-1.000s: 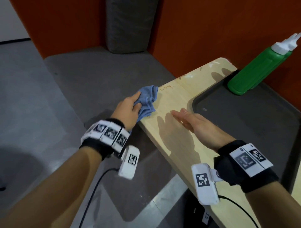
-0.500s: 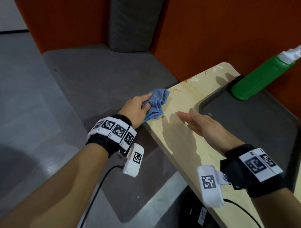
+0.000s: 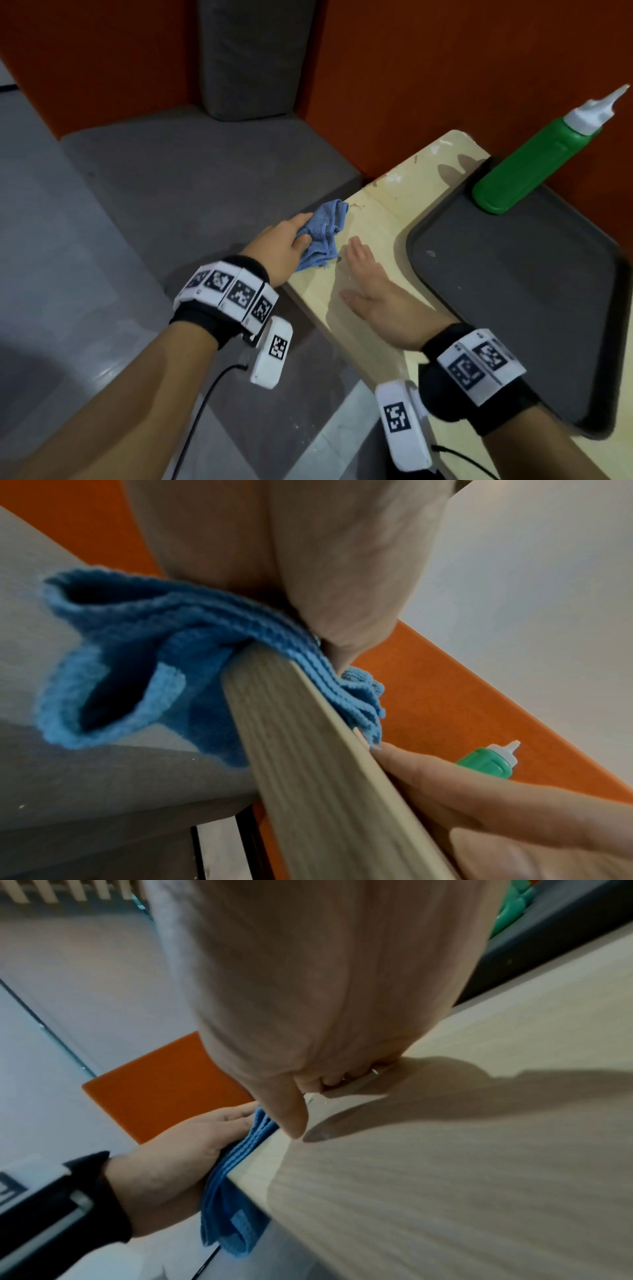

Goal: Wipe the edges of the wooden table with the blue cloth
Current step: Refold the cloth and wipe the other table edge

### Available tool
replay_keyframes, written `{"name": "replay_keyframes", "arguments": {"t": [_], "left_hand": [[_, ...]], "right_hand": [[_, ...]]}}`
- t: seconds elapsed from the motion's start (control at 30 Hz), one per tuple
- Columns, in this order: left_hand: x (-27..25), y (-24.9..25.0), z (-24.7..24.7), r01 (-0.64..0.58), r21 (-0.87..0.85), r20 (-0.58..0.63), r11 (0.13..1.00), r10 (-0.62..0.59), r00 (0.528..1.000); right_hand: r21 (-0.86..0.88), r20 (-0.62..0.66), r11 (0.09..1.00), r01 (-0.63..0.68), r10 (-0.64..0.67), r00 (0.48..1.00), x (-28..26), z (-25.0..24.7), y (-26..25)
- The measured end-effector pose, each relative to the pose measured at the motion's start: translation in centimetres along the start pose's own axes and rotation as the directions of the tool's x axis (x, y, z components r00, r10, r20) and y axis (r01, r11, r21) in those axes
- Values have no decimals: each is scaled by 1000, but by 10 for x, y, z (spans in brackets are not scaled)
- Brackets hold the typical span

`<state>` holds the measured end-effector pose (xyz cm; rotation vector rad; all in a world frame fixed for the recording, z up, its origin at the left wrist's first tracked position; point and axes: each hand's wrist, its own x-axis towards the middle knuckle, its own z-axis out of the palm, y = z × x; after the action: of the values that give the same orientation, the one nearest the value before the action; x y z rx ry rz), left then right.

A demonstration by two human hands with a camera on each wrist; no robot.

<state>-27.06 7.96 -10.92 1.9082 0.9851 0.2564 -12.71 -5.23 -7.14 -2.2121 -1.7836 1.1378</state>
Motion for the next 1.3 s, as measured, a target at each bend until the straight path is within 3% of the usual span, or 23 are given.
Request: {"name": "replay_keyframes", "arguments": {"t": [0.13, 0.53, 0.73, 0.93, 1.3], "left_hand": [[-6, 1, -1, 9, -28, -6, 1000, -10, 1000], [25, -4, -6, -83, -20, 155, 996, 85, 984], [14, -17, -19, -169, -44, 288, 985, 175, 942], [28, -11, -31, -185, -36, 443, 982, 182, 878], [38, -8, -31, -182, -30, 467, 983, 175, 867]], "right_hand": [[-58, 52, 998, 25, -22, 998, 3, 2, 0], [-51, 39, 999, 1, 1, 999, 8, 5, 2], [-56, -133, 994, -98, 90, 987, 9, 15, -11], [-134, -277, 933, -335, 289, 916, 9, 28, -8], [-88, -324, 940, -328, 285, 902, 10, 36, -3]]}}
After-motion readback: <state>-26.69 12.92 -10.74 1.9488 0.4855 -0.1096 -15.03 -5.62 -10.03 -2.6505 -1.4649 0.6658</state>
